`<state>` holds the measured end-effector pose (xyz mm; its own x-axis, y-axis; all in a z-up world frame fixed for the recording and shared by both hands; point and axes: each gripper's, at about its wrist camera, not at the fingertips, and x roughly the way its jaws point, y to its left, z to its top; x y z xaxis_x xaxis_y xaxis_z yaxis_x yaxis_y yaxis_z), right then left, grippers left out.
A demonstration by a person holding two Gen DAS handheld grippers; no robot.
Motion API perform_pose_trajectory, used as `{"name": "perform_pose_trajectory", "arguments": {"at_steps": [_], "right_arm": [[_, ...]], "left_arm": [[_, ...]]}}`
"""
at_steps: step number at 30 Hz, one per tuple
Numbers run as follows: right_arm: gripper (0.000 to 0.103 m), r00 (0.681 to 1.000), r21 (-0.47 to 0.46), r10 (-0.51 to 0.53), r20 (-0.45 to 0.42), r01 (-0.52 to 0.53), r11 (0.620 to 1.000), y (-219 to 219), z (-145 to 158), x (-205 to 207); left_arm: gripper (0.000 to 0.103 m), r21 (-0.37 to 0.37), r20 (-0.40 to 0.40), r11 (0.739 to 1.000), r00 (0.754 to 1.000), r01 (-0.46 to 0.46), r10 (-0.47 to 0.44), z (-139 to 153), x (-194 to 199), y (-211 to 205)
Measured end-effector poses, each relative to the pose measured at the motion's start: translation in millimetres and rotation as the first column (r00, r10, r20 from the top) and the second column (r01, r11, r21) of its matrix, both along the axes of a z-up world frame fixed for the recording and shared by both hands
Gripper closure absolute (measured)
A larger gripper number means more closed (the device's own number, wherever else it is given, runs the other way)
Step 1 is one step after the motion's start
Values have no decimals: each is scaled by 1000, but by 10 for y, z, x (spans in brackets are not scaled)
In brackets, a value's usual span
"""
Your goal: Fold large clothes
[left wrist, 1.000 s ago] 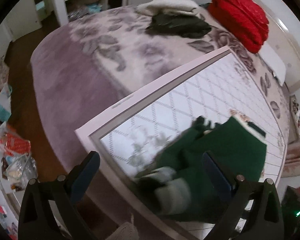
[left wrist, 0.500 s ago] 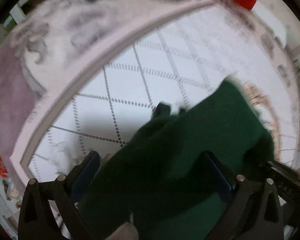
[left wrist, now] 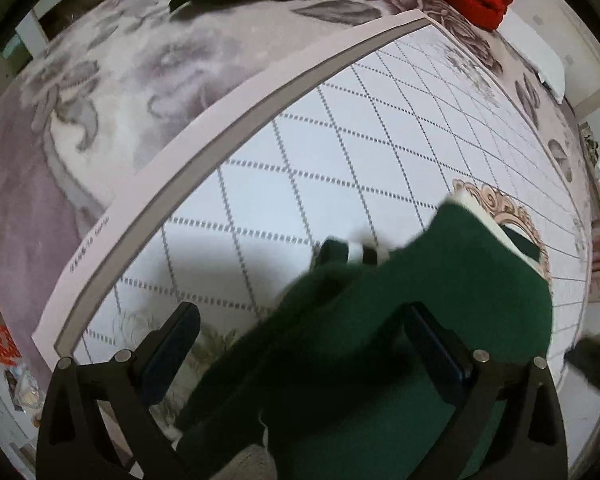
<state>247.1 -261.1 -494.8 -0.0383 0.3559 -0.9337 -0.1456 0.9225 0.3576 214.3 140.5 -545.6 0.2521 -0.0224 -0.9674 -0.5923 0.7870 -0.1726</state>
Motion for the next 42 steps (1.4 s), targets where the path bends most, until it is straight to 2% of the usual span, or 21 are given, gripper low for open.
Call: {"name": "perform_pose_trajectory", "arguments": {"at_steps": [1, 2, 5, 10, 13, 15, 16, 17, 19, 21, 24, 26, 27, 29, 30, 32, 34, 36, 38, 40, 42], "right_arm": [[48, 1000, -1, -4, -8, 4, 1000, -6, -41, -42], [66, 1000, -6, 3, -10, -3, 1000, -14, -77, -62], [85, 997, -39, 42, -69, -45, 998, 169, -368, -111], [92, 982, -96, 38, -183, -56, 994, 343, -786, 128], [84, 978, -84, 88, -190, -105, 991, 366, -508, 199], [47, 980, -80, 164, -116, -174, 982, 460, -233, 195], [16, 973, -77, 216, -76, -221, 972, 530, -122, 176], [5, 958, -62, 286, -34, -287, 956, 672, -52, 180], [5, 913, -68, 408, 5, -407, 911, 935, -35, 167], [5, 830, -154, 557, -11, -552, 819, 1285, -259, 184], [6, 664, -239, 745, -58, -734, 636, 1694, -650, 155], [28, 610, -185, 786, -99, -788, 588, 1779, -846, 159], [30, 624, -145, 768, -140, -781, 608, 1768, -917, 184], [47, 710, -115, 687, -153, -703, 701, 1633, -887, 239], [51, 776, -89, 608, -164, -626, 775, 1484, -837, 271], [60, 895, -56, 400, -199, -418, 907, 1065, -745, 314], [61, 954, -41, 145, -263, -162, 986, 510, -677, 272], [61, 930, -22, -97, -354, 95, 995, -73, -683, 141], [61, 822, -1, -272, -501, 314, 949, -666, -777, -119], [56, 754, 31, -286, -592, 376, 926, -1004, -888, -312], [43, 796, 41, -219, -565, 291, 956, -1171, -855, -358]], "left_arm": [[0, 8, -12, 1000, 1000, -6, 6, -44, 68, 25], [0, 15, -26, 1000, 1000, -14, 14, -109, 137, 50], [0, -51, -84, 998, 996, -29, 24, -515, 301, 169], [0, -95, -66, 995, 998, -19, 13, -545, 290, 288], [0, -93, -33, 995, 999, -24, 21, -307, 141, 347], [0, -64, 3, 997, 999, -51, 51, -129, -6, 389], [0, -63, 26, 995, 997, -77, 79, -55, -95, 412], [0, -61, 43, 992, 993, -107, 110, 6, -164, 435], [0, -56, 73, 984, 983, -167, 170, 79, -302, 440], [0, -63, 76, 978, 976, -200, 205, 54, -370, 411], [0, -86, 38, 973, 975, -214, 218, -78, -396, 306], [0, -82, 31, 971, 973, -224, 227, -104, -491, 271], [0, -72, 31, 972, 974, -224, 226, -96, -535, 253], [0, -49, 30, 974, 974, -222, 224, -63, -602, 206], [0, -48, 27, 974, 974, -222, 223, -54, -618, 191], [0, -65, 32, 973, 974, -223, 225, -20, -655, 176], [0, -75, 48, 976, 977, -203, 206, 67, -680, 131], [0, -67, 69, 984, 983, -167, 171, 187, -687, 41], [0, -65, 78, 988, 986, -142, 147, 259, -697, -40], [0, -81, 80, 990, 989, -118, 125, 291, -727, -151], [0, -76, 67, 991, 992, -106, 111, 302, -768, -261]]}}
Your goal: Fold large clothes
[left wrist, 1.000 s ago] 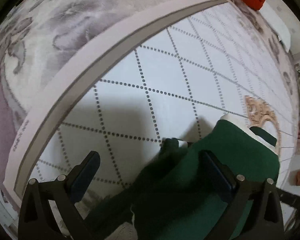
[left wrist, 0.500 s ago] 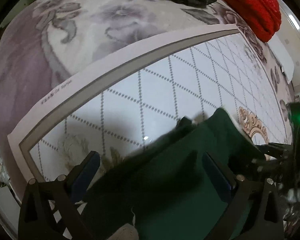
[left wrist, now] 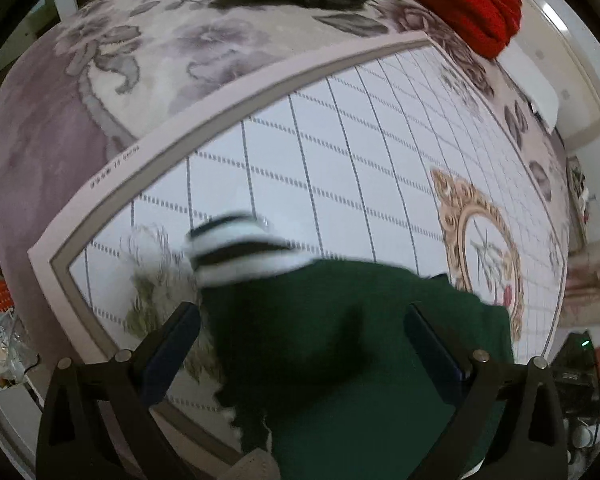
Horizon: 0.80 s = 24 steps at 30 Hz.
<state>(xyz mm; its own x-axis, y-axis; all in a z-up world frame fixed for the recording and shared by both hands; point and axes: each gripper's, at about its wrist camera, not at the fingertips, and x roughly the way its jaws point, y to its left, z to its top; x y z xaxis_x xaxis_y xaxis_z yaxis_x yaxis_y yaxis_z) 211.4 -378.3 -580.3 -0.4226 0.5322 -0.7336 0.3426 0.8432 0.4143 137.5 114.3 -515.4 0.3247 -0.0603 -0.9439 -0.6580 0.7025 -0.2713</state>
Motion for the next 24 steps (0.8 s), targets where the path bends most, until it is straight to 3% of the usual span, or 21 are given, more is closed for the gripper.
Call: {"name": "perform_pose_trajectory", "arguments": {"at_steps": [2, 4, 8, 9, 10, 11, 12, 13, 14, 15, 16, 17, 18, 19, 21, 22, 24], "right_arm": [[24, 985, -60, 111, 130, -104, 993, -80, 216, 38], [23, 934, -67, 229, 274, -219, 973, -27, 443, 57], [22, 849, -39, 411, 333, -423, 905, 279, 427, -52], [26, 802, -60, 487, 345, -499, 864, 413, 375, -108], [58, 746, -72, 549, 377, -567, 821, 540, 325, -171], [68, 713, -83, 584, 389, -604, 793, 630, 270, -217], [70, 712, -66, 588, 383, -614, 787, 676, 220, -239], [77, 739, -16, 560, 375, -599, 801, 698, 192, -199], [81, 797, 82, 494, 347, -550, 831, 652, 172, -140], [82, 893, 233, 365, 264, -426, 874, 543, 105, -67], [83, 961, 370, 235, 149, -274, 888, 428, -1, -41], [83, 986, 448, 161, 52, -167, 878, 353, -116, -47], [83, 995, 474, 92, -41, -62, 878, 248, -272, -80], [83, 996, 441, 66, -68, -29, 897, 164, -395, -88], [82, 997, 371, 62, -49, -39, 928, 83, -496, -43], [77, 996, 366, 82, -31, -65, 928, 109, -449, -16], [61, 981, 301, 170, 98, -192, 934, 212, -165, 32]], "left_arm": [[0, 14, -13, 1000, 1000, 12, -12, 15, -71, -119], [0, 37, -36, 999, 999, 7, -6, 28, -176, -235], [0, 41, -75, 999, 997, -25, 28, -15, -423, -417], [0, 38, -90, 999, 995, -39, 42, -51, -501, -459], [0, 37, -103, 998, 994, -45, 48, -78, -547, -486], [0, 36, -121, 998, 991, -51, 55, -117, -603, -519], [0, 36, -132, 998, 990, -54, 58, -138, -643, -544], [0, 35, -141, 998, 988, -58, 62, -160, -688, -562], [0, 33, -148, 997, 987, -64, 69, -183, -735, -577], [0, 30, -150, 997, 986, -69, 73, -198, -770, -588], [0, 27, -152, 997, 985, -75, 78, -219, -803, -597], [0, 26, -161, 997, 984, -77, 80, -247, -826, -604], [0, 28, -171, 997, 982, -76, 80, -272, -838, -610], [0, 33, -177, 997, 981, -76, 81, -278, -843, -613], [0, 39, -181, 996, 980, -77, 83, -262, -850, -608], [0, 41, -178, 996, 981, -76, 82, -232, -848, -607], [0, 59, -169, 996, 983, -66, 75, -162, -842, -616]]}}
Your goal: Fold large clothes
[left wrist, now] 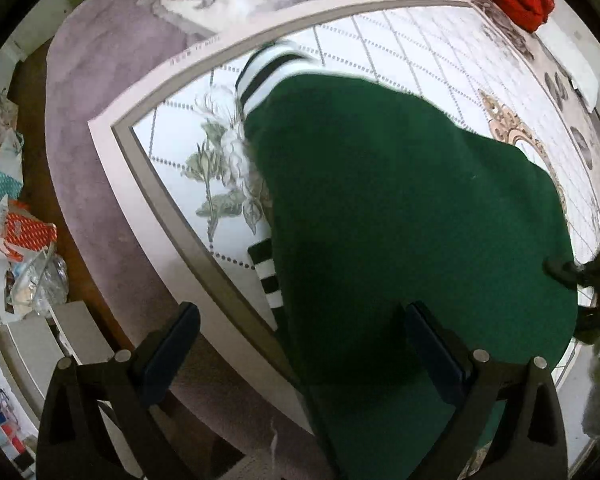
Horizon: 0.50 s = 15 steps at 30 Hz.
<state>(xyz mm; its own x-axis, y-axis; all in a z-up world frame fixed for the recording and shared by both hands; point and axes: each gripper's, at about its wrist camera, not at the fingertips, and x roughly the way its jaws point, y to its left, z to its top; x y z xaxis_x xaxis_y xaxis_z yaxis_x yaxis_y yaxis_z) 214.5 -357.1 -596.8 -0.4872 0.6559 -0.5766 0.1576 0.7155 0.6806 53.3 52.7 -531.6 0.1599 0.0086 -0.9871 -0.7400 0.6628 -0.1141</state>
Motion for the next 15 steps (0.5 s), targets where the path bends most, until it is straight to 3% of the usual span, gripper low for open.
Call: {"name": "perform_pose_trajectory", "arguments": {"at_steps": [2, 4, 6, 8, 10, 13, 15], "right_arm": [[39, 981, -84, 55, 184, -40, 996, -23, 421, 56], [38, 929, -186, 63, 364, 6, 983, -193, 919, 50], [38, 907, -204, 44, 418, 47, 978, -402, 1211, -43], [34, 912, -212, 2, 410, 94, 973, -732, 1370, -296], [17, 931, -215, -30, 365, 116, 970, -913, 1332, -559], [15, 972, -228, -41, 233, 96, 969, -1094, 804, -1107], [15, 990, -188, -40, 134, 65, 980, -1083, 391, -1404]], "left_arm": [[0, 23, 3, 1000, 1000, 18, -18, 72, 23, -17], [0, 32, 10, 999, 1000, 21, -22, 113, 38, -26], [0, 24, 24, 1000, 1000, 19, -19, 147, 32, -22], [0, 14, 34, 1000, 999, 16, -17, 171, 42, -28], [0, 0, 42, 1000, 999, 20, -20, 182, 46, -28], [0, 4, 41, 999, 998, 45, -45, 174, 90, -74], [0, 6, 30, 998, 997, 68, -69, 147, 111, -101]]}}
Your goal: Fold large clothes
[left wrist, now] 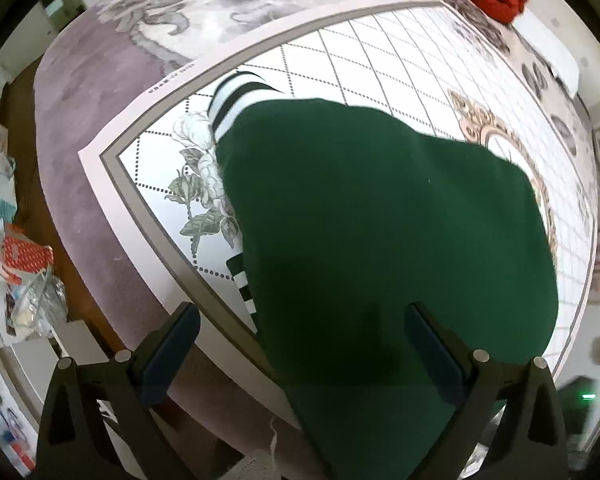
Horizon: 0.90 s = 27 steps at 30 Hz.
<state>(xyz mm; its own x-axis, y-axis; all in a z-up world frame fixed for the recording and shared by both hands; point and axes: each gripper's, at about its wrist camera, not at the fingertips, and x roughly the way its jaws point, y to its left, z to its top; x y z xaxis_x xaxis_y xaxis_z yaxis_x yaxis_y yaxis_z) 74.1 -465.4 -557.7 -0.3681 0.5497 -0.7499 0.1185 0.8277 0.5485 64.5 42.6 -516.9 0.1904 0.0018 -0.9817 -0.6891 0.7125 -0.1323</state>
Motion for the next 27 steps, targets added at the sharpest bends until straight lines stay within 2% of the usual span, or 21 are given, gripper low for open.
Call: {"name": "perform_pose_trajectory", "arguments": {"at_steps": [1, 2, 3, 7, 10, 11, 14, 16, 19, 21, 23, 24, 25, 27], "right_arm": [[15, 999, 39, 4, -52, -2, 999, 57, -194, -106], [16, 996, 124, 1, -95, 11, 992, 153, -368, -176], [17, 996, 147, -10, -92, 23, 989, 232, -466, -173], [20, 997, 106, -76, 18, 73, 992, 398, -378, 140], [22, 980, 70, -141, 143, 133, 989, 361, -137, 578], [22, 967, 39, -142, 209, 137, 990, 376, -38, 799], [22, 944, -81, -86, 319, 118, 990, 468, 211, 1249], [22, 920, -148, -51, 388, 116, 982, 506, 491, 1420], [22, 880, -119, -42, 473, 111, 987, 533, 942, 1530], [22, 857, -122, -1, 516, 74, 990, 674, 1123, 1588], [25, 824, -145, 78, 561, 4, 989, 1080, 1191, 1694], [32, 814, -164, 132, 566, -46, 985, 1327, 1159, 1782], [40, 823, -193, 185, 538, -93, 977, 1564, 1100, 1864], [40, 843, -304, 262, 469, -124, 945, 1849, 819, 2008]], "left_arm": [[0, 0, -2, 1000, 1000, 10, -10, -13, -3, -6], [0, -1, -6, 1000, 1000, 14, -14, -25, -6, -9], [0, -5, -10, 1000, 1000, 18, -18, -34, -11, -10], [0, 2, -16, 999, 999, 34, -34, -19, -52, -3], [0, -9, -16, 1000, 1000, 21, -21, -31, -71, 32], [0, -21, -17, 1000, 1000, 13, -13, -43, -67, 45], [0, -40, -7, 999, 1000, 6, -6, -15, -11, 63], [0, -37, 2, 999, 1000, 19, -19, 35, 62, 76], [0, -16, 25, 999, 999, 46, -45, 112, 218, 107], [0, 4, 32, 998, 998, 60, -60, 128, 341, 158], [0, 14, 36, 998, 997, 62, -62, 116, 485, 260], [0, 16, 40, 998, 997, 62, -63, 108, 533, 313], [0, 24, 42, 998, 997, 64, -65, 92, 597, 373], [0, 48, 40, 996, 997, 70, -72, 50, 698, 464]]}}
